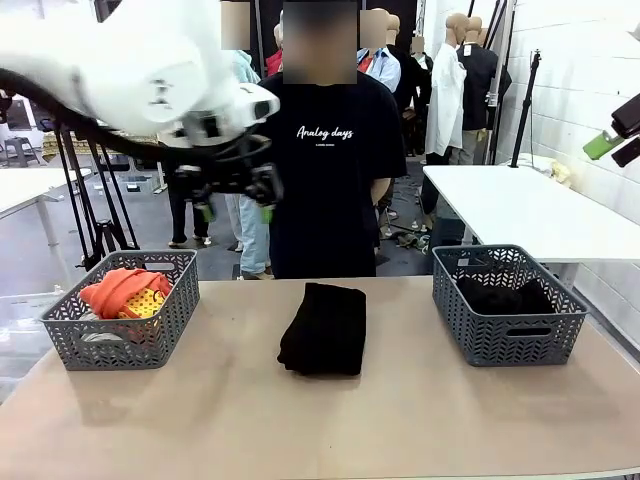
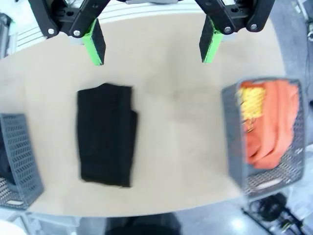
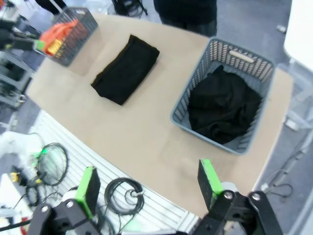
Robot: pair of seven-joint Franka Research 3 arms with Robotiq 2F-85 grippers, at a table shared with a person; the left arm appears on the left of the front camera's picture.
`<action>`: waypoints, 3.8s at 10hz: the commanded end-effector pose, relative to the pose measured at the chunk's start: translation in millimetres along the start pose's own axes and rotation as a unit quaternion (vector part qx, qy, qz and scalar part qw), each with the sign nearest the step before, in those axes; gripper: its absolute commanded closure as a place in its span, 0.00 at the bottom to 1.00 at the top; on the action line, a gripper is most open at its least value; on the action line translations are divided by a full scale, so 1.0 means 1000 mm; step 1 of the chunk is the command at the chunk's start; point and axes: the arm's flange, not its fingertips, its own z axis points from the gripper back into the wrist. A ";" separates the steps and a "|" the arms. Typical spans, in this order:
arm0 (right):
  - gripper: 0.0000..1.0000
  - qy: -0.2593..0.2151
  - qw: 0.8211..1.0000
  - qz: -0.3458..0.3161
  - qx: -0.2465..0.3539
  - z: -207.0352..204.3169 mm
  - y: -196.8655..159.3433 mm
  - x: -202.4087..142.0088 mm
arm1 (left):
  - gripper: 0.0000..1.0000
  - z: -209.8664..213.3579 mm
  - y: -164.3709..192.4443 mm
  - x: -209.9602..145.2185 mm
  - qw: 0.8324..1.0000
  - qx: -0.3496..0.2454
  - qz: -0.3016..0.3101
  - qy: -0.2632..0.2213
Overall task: Sort the tops and bottoms.
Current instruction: Lift clothes from the center of the table with your right hand.
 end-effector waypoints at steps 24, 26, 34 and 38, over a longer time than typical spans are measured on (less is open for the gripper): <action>0.00 0.132 0.975 0.126 0.127 -0.145 0.071 0.109 | 0.00 0.057 0.128 -0.053 0.995 -0.088 0.028 -0.048; 0.00 0.201 0.961 0.137 0.132 -0.223 0.093 0.131 | 0.00 0.057 0.128 -0.053 0.995 -0.088 0.028 -0.048; 0.00 0.185 0.970 0.155 0.041 -0.392 0.109 0.077 | 0.00 0.057 0.128 -0.053 0.995 -0.088 0.028 -0.048; 0.00 0.188 0.970 0.148 0.039 -0.398 0.107 0.081 | 0.00 0.057 0.128 -0.053 0.995 -0.088 0.028 -0.048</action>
